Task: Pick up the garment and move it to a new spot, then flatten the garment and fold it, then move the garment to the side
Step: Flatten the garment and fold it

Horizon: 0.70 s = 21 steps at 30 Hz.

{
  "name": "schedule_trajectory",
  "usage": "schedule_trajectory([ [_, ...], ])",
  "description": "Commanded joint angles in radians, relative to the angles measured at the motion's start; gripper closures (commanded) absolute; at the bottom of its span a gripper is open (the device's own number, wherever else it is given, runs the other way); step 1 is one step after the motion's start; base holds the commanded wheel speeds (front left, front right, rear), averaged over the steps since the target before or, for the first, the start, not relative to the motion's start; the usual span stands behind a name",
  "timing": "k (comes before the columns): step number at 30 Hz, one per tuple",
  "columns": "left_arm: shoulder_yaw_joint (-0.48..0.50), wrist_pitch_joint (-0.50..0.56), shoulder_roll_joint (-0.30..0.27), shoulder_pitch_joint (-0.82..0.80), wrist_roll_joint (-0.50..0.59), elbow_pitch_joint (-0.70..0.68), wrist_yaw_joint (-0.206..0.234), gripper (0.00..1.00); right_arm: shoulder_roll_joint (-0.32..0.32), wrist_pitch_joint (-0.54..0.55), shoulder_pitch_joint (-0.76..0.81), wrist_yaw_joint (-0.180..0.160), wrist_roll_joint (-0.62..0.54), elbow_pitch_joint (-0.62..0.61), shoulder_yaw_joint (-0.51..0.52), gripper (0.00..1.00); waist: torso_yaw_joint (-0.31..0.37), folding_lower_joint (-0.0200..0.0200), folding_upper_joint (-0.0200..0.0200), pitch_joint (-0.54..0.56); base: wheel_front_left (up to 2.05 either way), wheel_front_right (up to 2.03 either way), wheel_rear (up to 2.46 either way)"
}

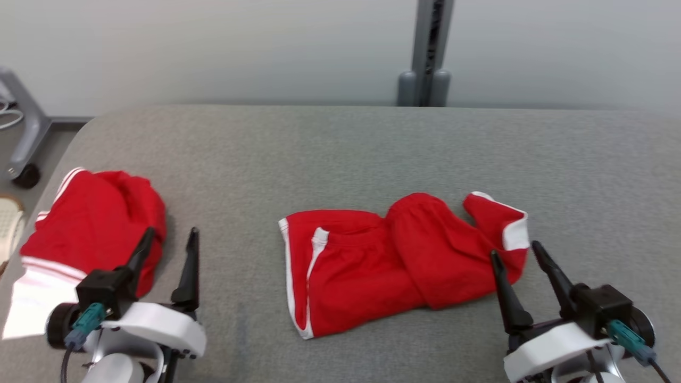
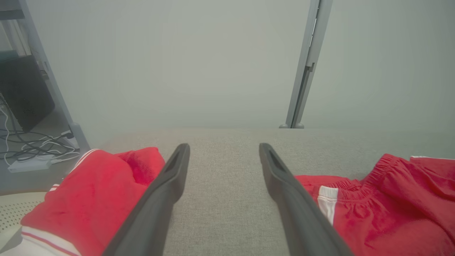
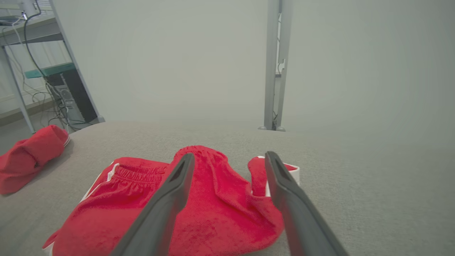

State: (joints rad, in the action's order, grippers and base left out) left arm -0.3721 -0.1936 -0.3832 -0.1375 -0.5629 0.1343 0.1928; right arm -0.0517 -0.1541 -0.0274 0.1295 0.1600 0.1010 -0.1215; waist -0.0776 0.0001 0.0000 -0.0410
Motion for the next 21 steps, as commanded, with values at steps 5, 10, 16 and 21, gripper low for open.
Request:
schedule_trajectory([
  [5,-0.046,0.008,0.035,-0.082,0.009,0.026,-0.044,0.0,-0.069,0.053,-0.092,0.002,0.03,0.038,-0.108,0.0,-0.136,-0.0001,0.0,-0.085,0.0,0.0,0.0],
  [10,-0.08,-0.012,0.087,-0.143,0.015,0.055,-0.072,0.0,-0.153,0.097,-0.203,0.002,0.06,0.083,-0.212,0.0,-0.238,-0.0001,0.0,-0.164,0.0,0.0,0.0],
  [16,-0.096,-0.041,0.143,-0.189,0.016,0.103,-0.098,0.0,-0.233,0.149,-0.309,0.002,0.109,0.138,-0.306,0.0,-0.327,-0.0001,0.0,-0.227,0.0,0.0,0.0],
  [21,-0.095,-0.063,0.193,-0.224,0.02,0.161,-0.123,0.0,-0.306,0.194,-0.405,0.001,0.164,0.192,-0.424,0.0,-0.399,-0.0001,0.0,-0.266,0.0,0.0,0.0],
])
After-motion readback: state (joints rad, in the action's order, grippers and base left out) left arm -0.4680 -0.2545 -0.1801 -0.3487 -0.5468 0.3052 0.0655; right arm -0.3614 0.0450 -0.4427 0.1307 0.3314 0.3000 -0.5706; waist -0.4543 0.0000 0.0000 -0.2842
